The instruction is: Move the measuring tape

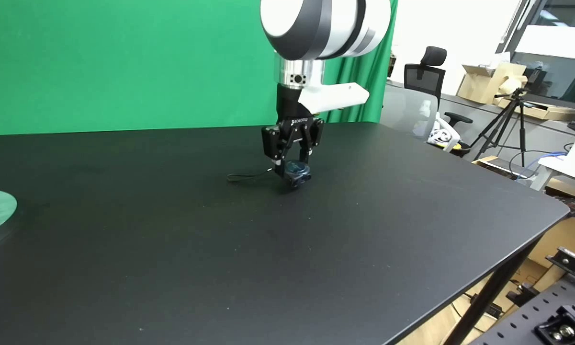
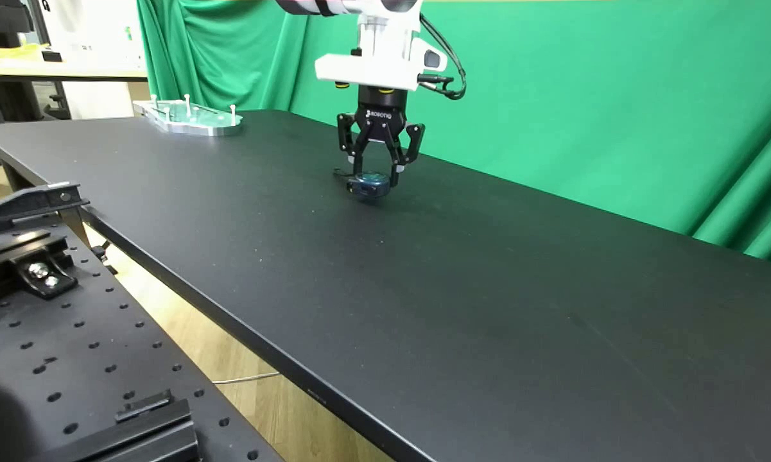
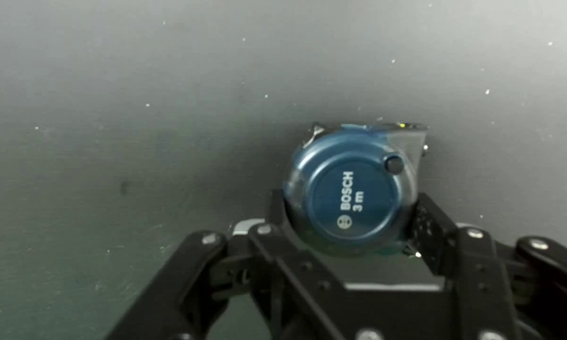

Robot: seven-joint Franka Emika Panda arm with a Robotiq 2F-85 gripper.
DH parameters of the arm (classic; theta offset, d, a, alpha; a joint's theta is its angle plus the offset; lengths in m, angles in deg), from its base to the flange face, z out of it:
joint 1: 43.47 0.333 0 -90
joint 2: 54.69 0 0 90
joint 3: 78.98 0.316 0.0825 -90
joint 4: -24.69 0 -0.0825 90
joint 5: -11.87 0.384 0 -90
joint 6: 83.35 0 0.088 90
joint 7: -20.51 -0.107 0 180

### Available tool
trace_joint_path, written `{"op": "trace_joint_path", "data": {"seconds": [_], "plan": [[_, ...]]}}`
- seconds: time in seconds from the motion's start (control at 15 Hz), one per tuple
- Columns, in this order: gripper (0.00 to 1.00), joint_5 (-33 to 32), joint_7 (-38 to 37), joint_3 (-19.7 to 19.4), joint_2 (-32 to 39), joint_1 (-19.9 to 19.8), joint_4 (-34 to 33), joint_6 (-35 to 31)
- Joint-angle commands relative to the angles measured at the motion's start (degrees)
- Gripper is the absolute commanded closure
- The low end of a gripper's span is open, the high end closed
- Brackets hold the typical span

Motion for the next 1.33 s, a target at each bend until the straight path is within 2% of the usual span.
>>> {"op": "trace_joint_path", "data": {"seconds": [0.0, 0.33, 0.73, 1.27], "plan": [[0.58, 2.08, 0.37, -0.15, -4.51, -2.39, 3.26, -1.55], [0.58, 2.11, -0.81, -1.61, -8.86, -3.40, 9.23, -4.97], [0.58, -2.52, -5.25, -5.45, -13.39, -0.95, 18.24, -10.21], [0.58, -1.15, -4.55, -6.01, -11.26, -2.08, 20.34, -12.18]]}}
